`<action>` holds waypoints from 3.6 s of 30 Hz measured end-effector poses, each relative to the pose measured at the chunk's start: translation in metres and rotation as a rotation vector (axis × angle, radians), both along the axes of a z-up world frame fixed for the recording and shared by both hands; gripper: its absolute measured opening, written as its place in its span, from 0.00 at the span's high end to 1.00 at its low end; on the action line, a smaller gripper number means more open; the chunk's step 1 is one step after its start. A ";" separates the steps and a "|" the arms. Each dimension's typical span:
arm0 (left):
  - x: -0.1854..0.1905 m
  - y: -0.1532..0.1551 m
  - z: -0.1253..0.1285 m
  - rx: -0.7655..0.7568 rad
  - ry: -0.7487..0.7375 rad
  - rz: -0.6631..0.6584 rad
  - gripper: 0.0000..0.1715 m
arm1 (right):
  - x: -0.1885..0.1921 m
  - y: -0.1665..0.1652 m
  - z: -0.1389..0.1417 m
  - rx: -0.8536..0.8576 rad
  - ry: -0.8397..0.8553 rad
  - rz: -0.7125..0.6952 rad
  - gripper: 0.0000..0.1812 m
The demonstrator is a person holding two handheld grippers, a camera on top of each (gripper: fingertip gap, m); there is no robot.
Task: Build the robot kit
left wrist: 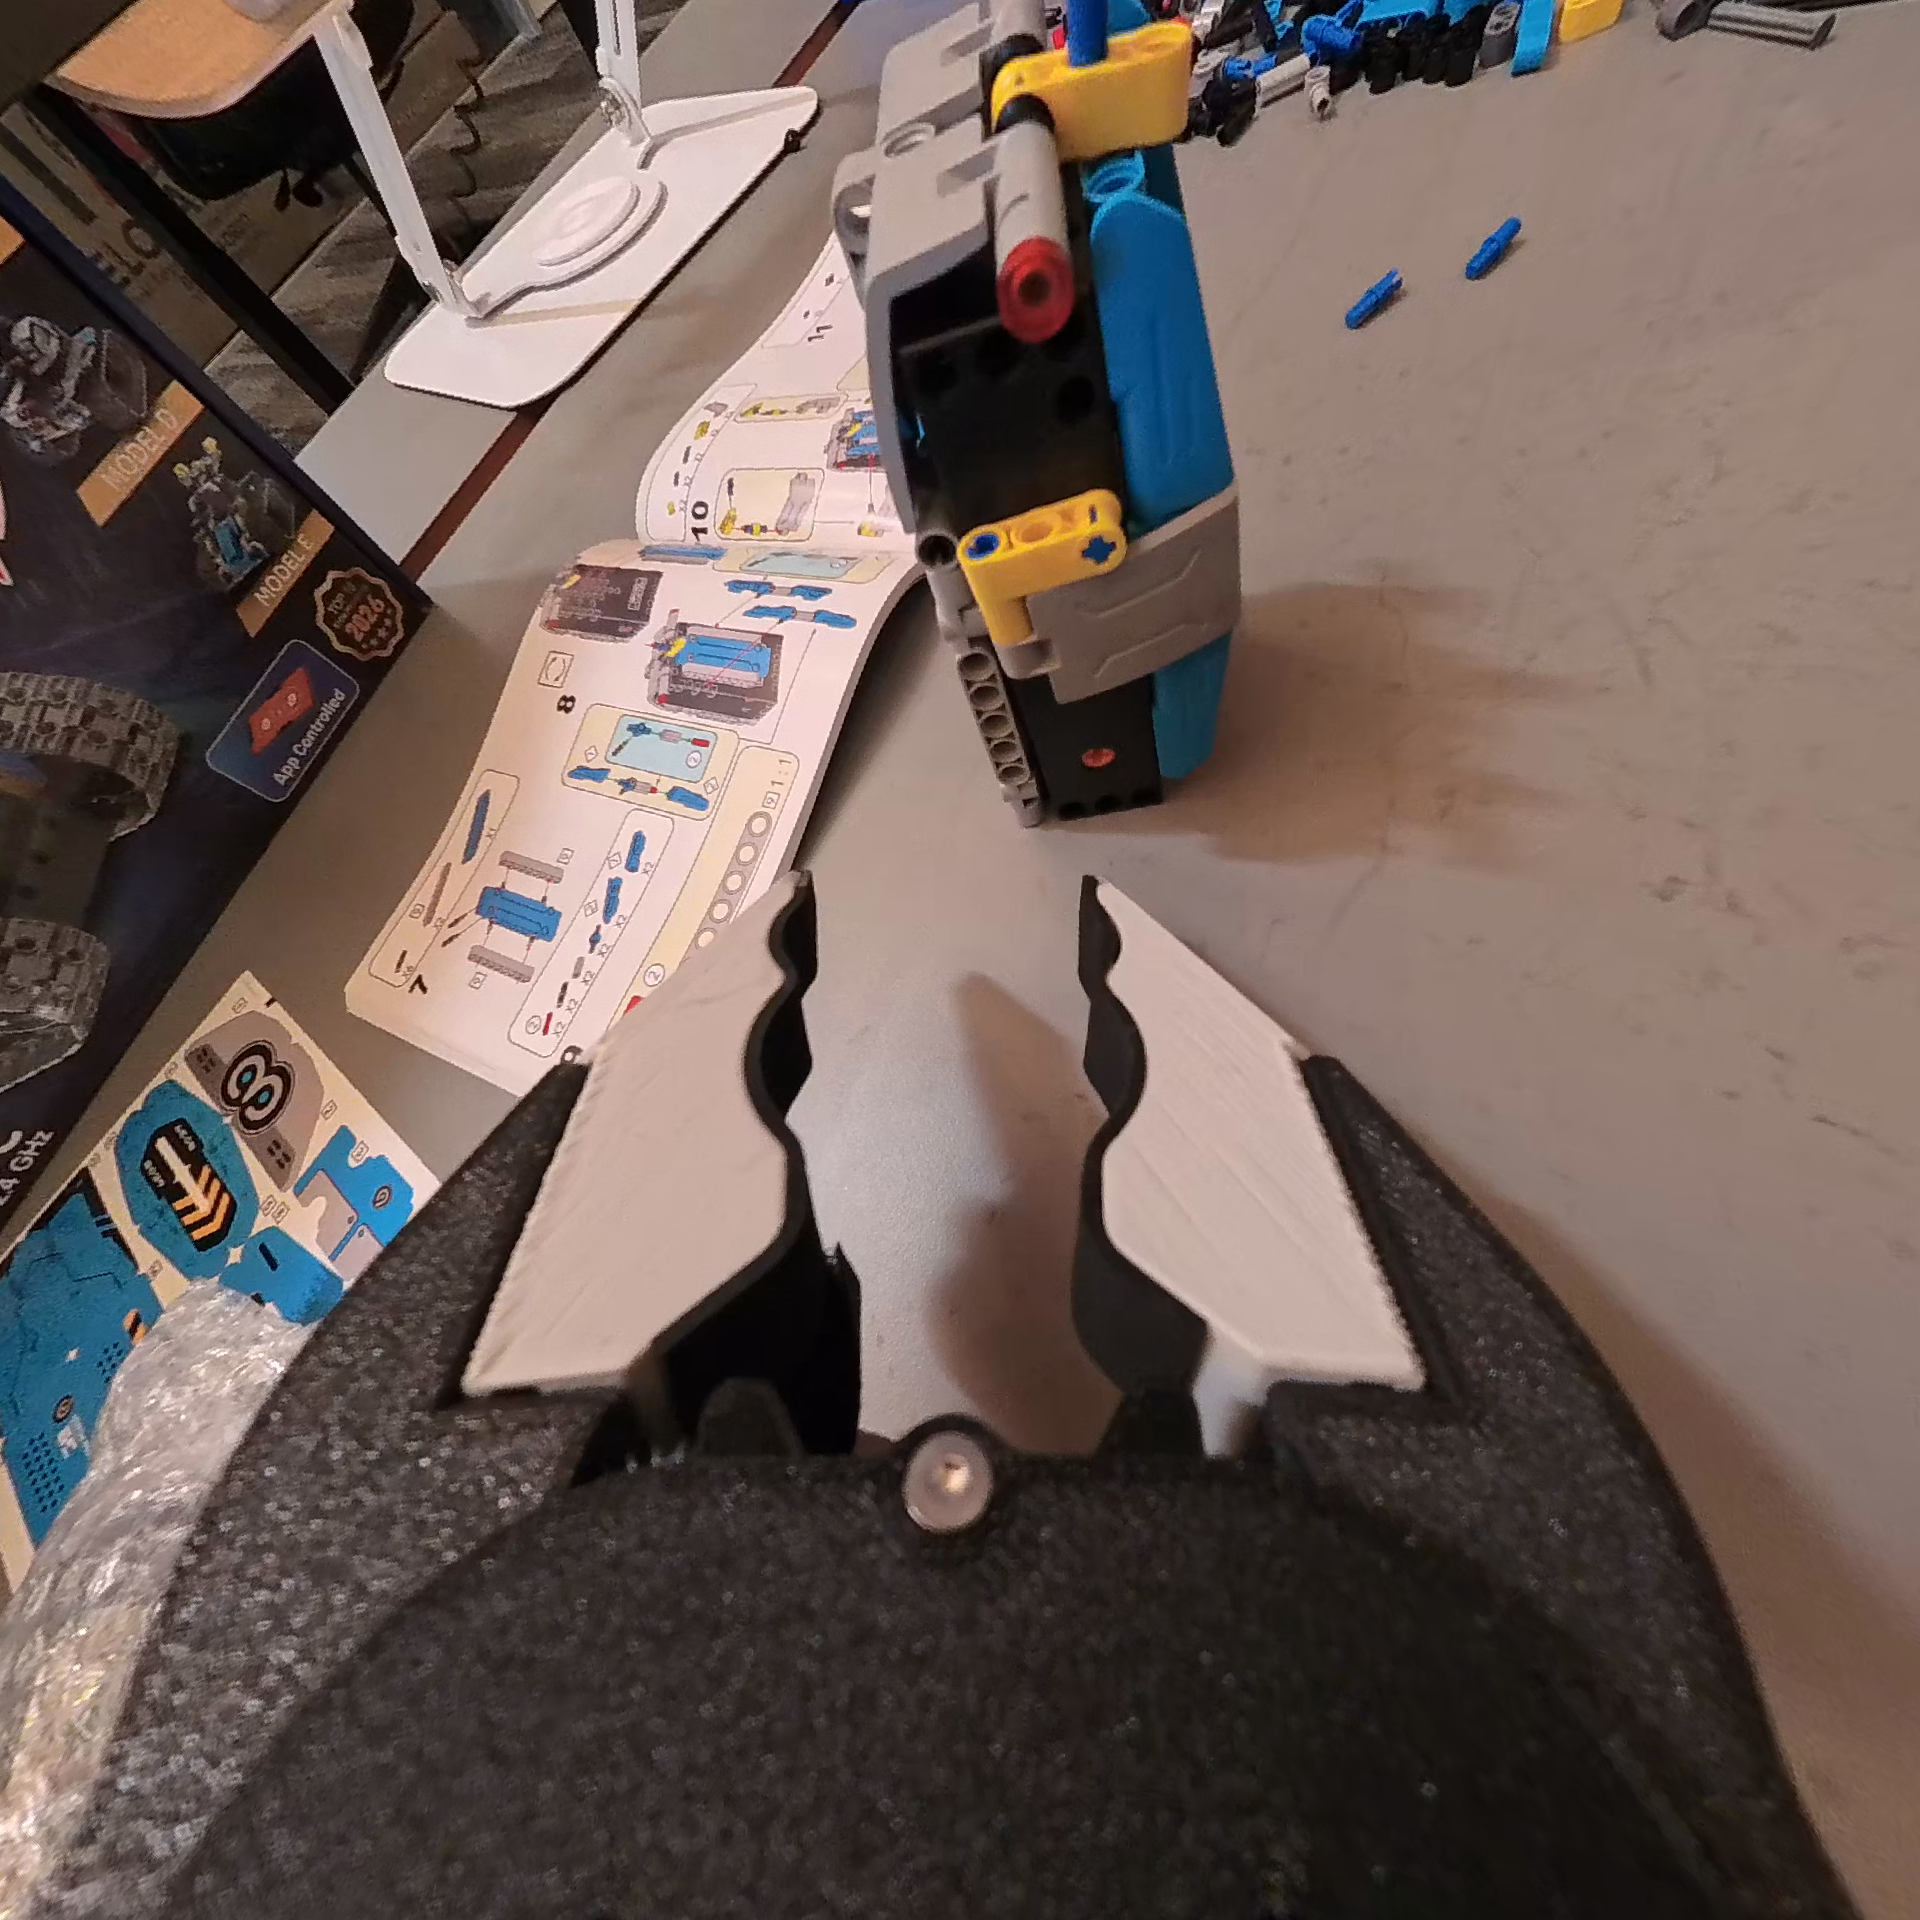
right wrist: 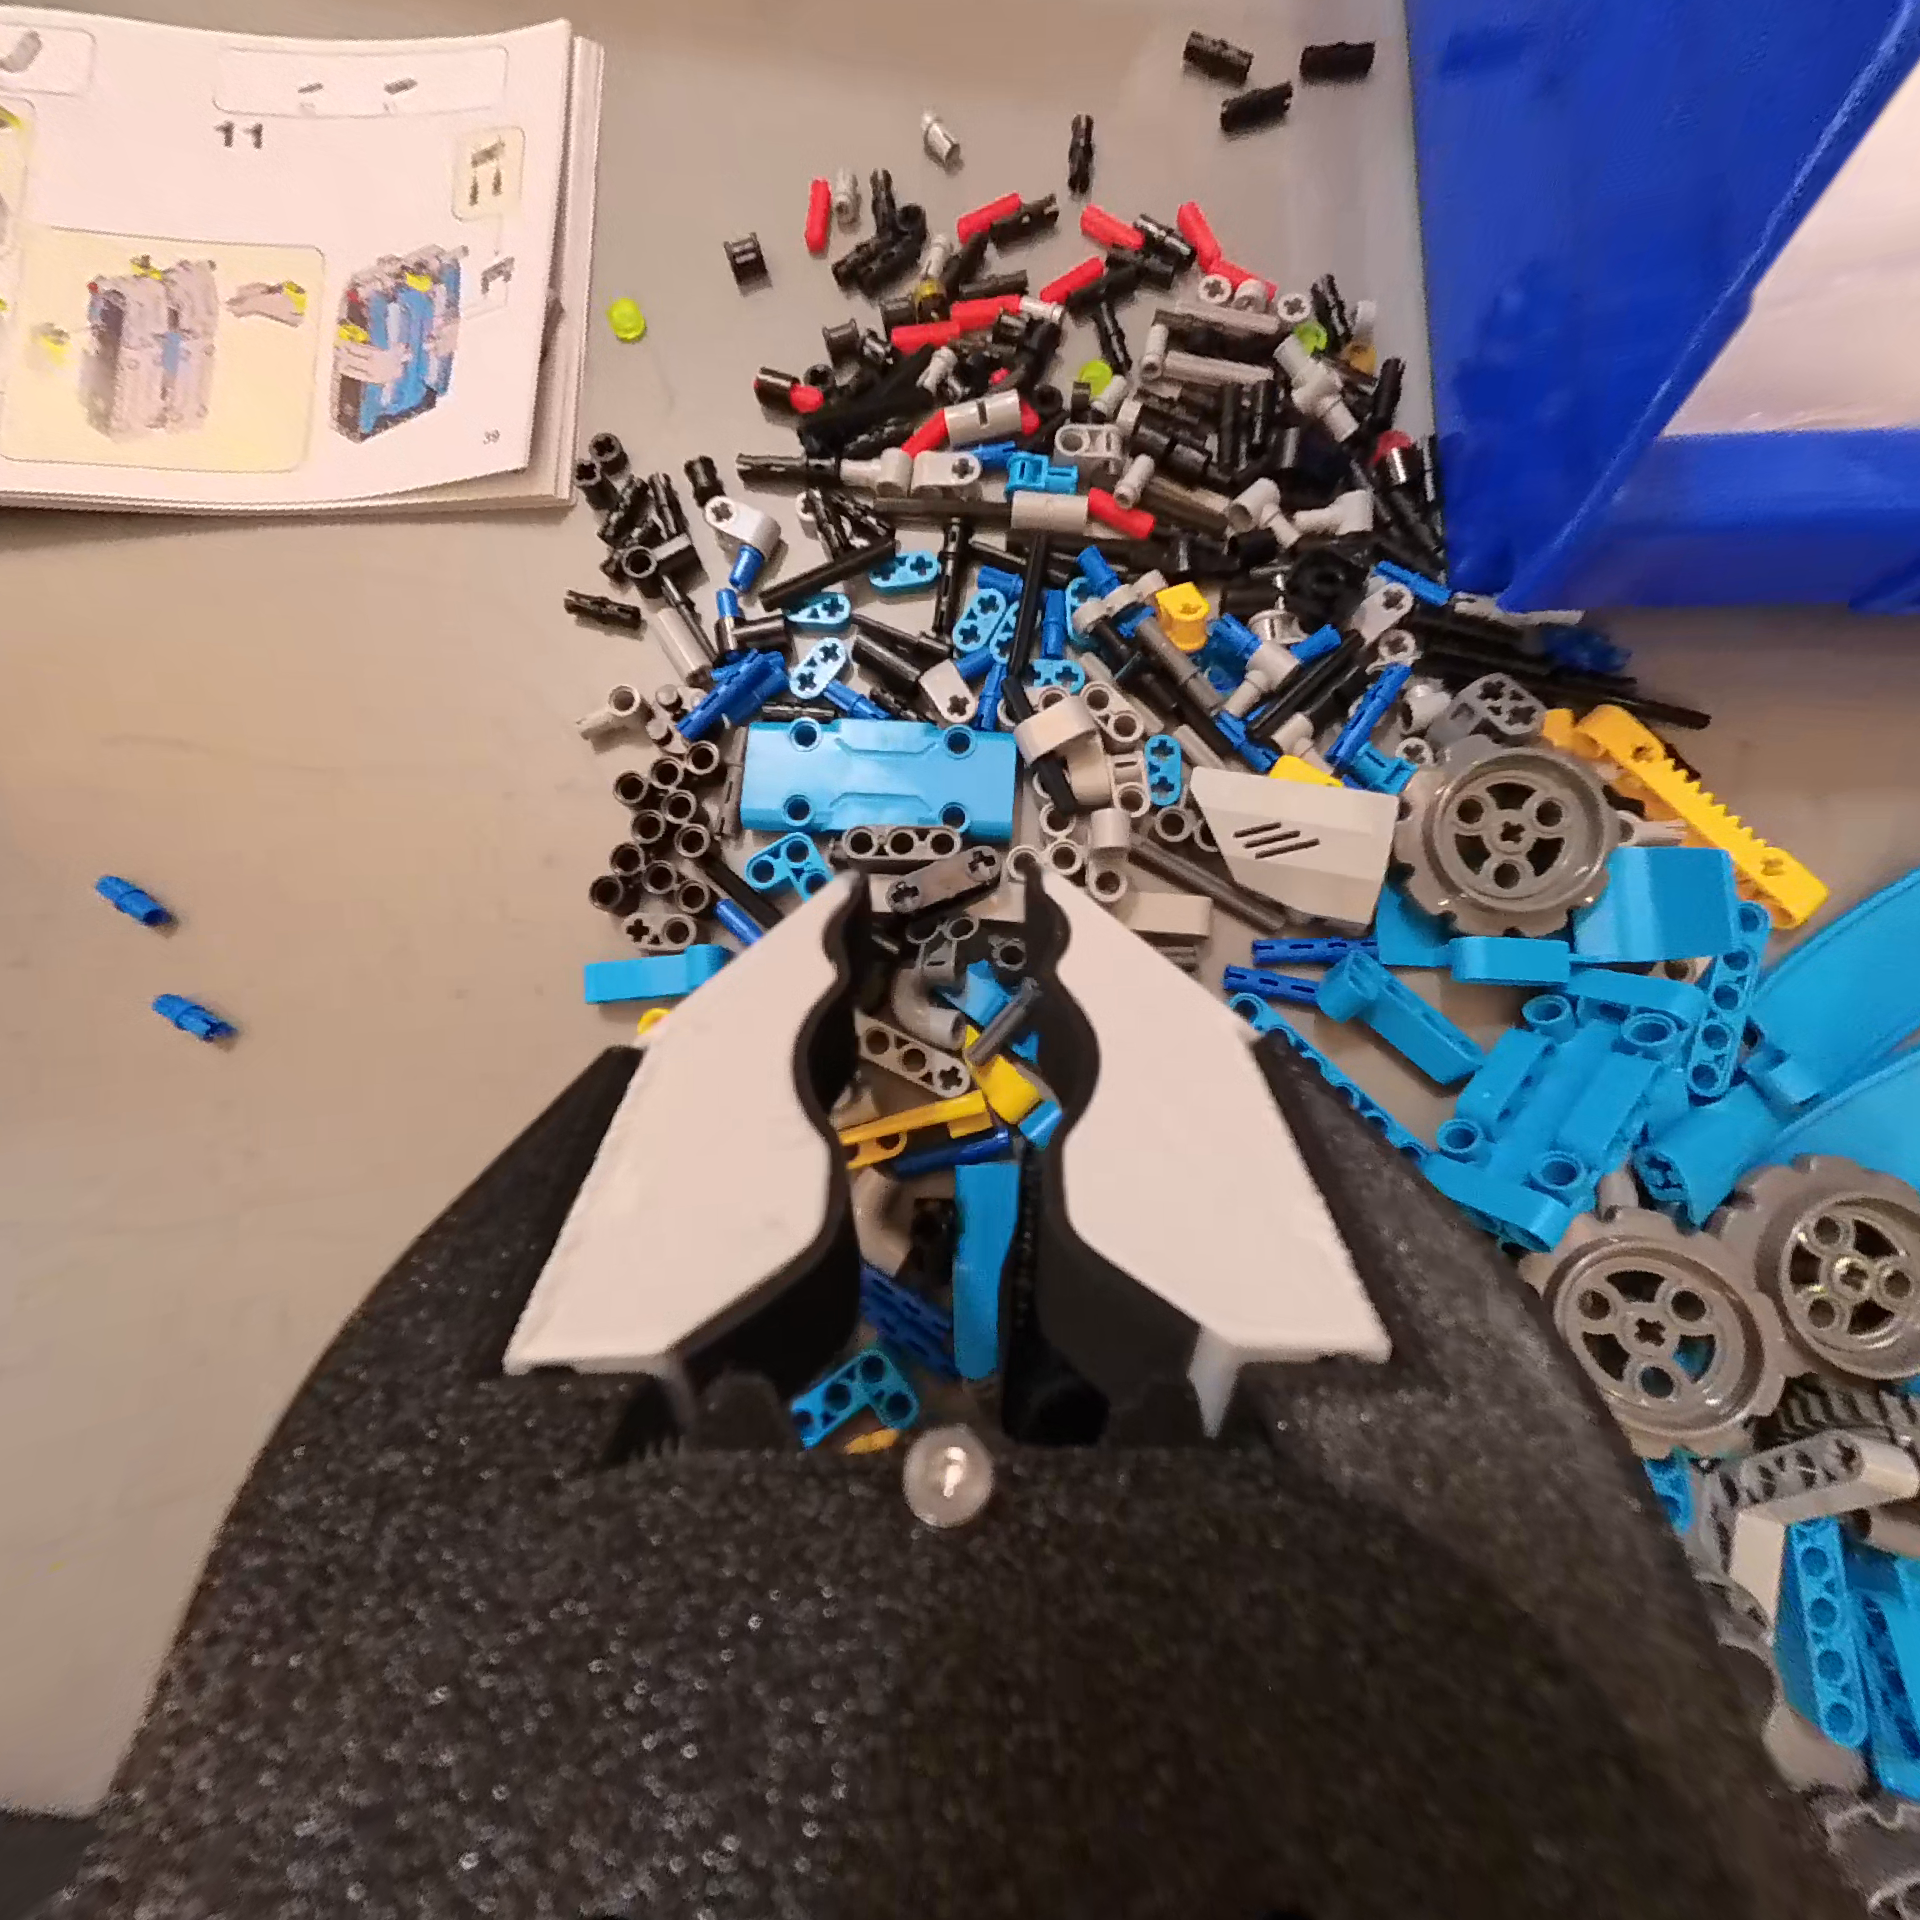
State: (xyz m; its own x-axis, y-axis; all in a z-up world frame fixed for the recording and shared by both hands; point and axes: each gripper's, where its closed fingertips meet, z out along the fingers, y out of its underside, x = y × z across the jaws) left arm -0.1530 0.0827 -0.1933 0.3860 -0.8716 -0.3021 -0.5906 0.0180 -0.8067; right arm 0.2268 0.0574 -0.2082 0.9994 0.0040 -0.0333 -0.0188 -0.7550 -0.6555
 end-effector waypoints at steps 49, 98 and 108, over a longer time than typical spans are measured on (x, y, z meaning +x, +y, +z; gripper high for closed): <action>-0.003 -0.003 0.046 -0.052 -0.296 -0.032 0.73 | -0.192 -0.051 0.111 0.383 0.500 0.927 0.96; 0.152 -0.141 0.082 -0.212 0.365 -0.803 0.96 | -0.226 -0.099 0.100 0.265 0.398 1.179 1.00; 0.161 -0.112 0.102 -0.326 -0.295 -0.395 0.95 | -0.151 -0.033 0.144 0.681 0.206 0.729 0.76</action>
State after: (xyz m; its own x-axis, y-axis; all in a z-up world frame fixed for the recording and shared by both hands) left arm 0.0084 -0.0296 -0.0911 0.0406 -0.9963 0.0761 -0.3391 -0.0854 -0.9369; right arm 0.0760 0.0242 -0.0642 0.7213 0.6919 0.0328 0.1359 -0.0949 -0.9862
